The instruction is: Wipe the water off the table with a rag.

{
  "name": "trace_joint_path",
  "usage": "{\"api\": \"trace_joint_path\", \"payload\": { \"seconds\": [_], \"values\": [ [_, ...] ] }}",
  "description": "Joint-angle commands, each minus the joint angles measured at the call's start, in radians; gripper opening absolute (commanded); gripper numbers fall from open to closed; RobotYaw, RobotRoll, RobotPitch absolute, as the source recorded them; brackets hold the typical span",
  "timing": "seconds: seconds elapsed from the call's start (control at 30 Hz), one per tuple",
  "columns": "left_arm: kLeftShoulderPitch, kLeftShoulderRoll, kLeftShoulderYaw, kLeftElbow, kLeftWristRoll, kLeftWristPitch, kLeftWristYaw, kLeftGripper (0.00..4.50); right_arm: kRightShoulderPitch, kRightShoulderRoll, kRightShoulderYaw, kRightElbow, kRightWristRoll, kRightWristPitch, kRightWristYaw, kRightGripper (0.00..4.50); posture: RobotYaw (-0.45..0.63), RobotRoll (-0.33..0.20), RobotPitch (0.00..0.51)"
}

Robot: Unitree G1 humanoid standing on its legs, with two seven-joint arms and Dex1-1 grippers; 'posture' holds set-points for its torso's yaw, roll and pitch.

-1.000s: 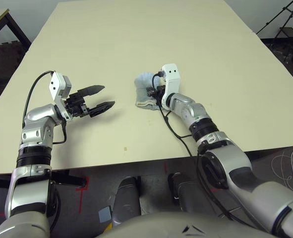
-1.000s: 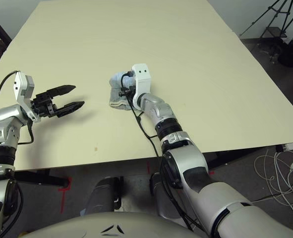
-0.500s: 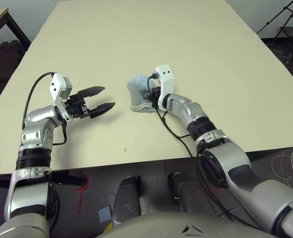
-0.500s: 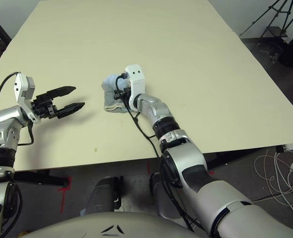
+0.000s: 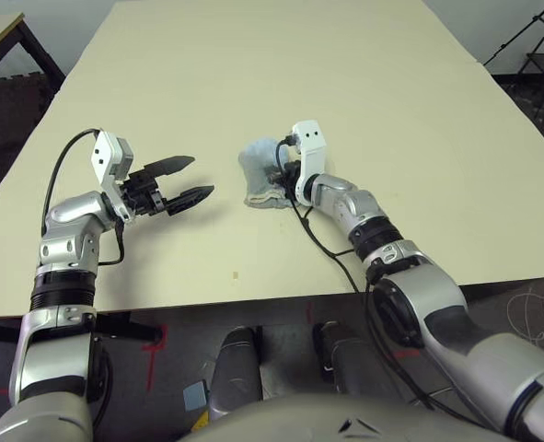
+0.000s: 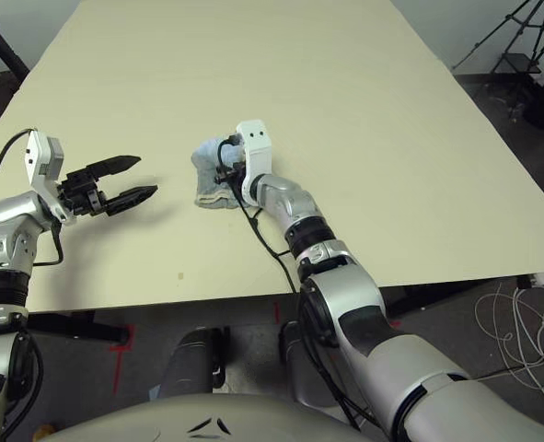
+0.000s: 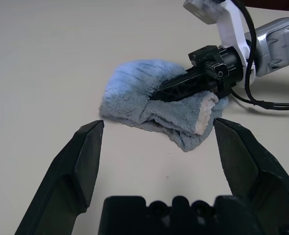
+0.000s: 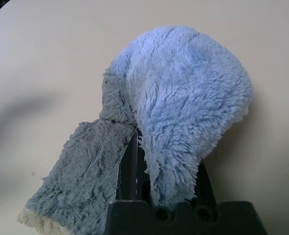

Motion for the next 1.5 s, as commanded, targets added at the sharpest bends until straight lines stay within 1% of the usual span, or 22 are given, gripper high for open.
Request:
{"api": "trace_joint_path", "payload": {
  "seconds": [0.03,0.3,0.43,0.7,0.93,1.07,1.3,1.5],
  "values": [
    [-0.020,-0.004,-0.012,0.025,0.016,-0.013,-0.008,4.50,-0.028,-0.016,-0.028,0.017,0.006,-0.013,-0.014,0.08,-0.01,0.000,0.122],
    [-0.026,-0.005,-0.013,0.038,0.019,-0.020,-0.013,4.50,-0.024,-0.089,-0.059,0.006,0.006,0.000,-0.007,0.08,-0.01,0.000,0.124],
    [-0.032,-0.007,-0.015,0.051,0.023,-0.026,-0.015,4.50,-0.003,-0.150,-0.060,-0.020,0.001,0.025,0.015,0.08,-0.02,0.000,0.124],
    [-0.050,-0.019,-0.020,0.075,0.031,-0.038,-0.018,4.50,0.102,-0.271,-0.033,-0.153,-0.012,0.122,0.073,0.08,-0.04,0.000,0.128],
    [-0.070,-0.027,-0.025,0.106,0.039,-0.054,-0.024,4.50,0.188,-0.376,-0.044,-0.297,-0.004,0.215,0.098,0.08,-0.05,0.000,0.133],
    [-0.083,-0.030,-0.028,0.124,0.044,-0.061,-0.028,4.50,0.215,-0.420,-0.057,-0.343,0.005,0.247,0.104,0.08,-0.06,0.000,0.134],
    [-0.109,-0.038,-0.032,0.161,0.053,-0.079,-0.032,4.50,0.237,-0.463,-0.064,-0.396,0.026,0.285,0.112,0.08,-0.07,0.000,0.136],
    [-0.113,-0.039,-0.031,0.168,0.053,-0.083,-0.034,4.50,0.279,-0.496,-0.065,-0.458,0.040,0.323,0.125,0.08,-0.07,0.000,0.139]
  ]
}}
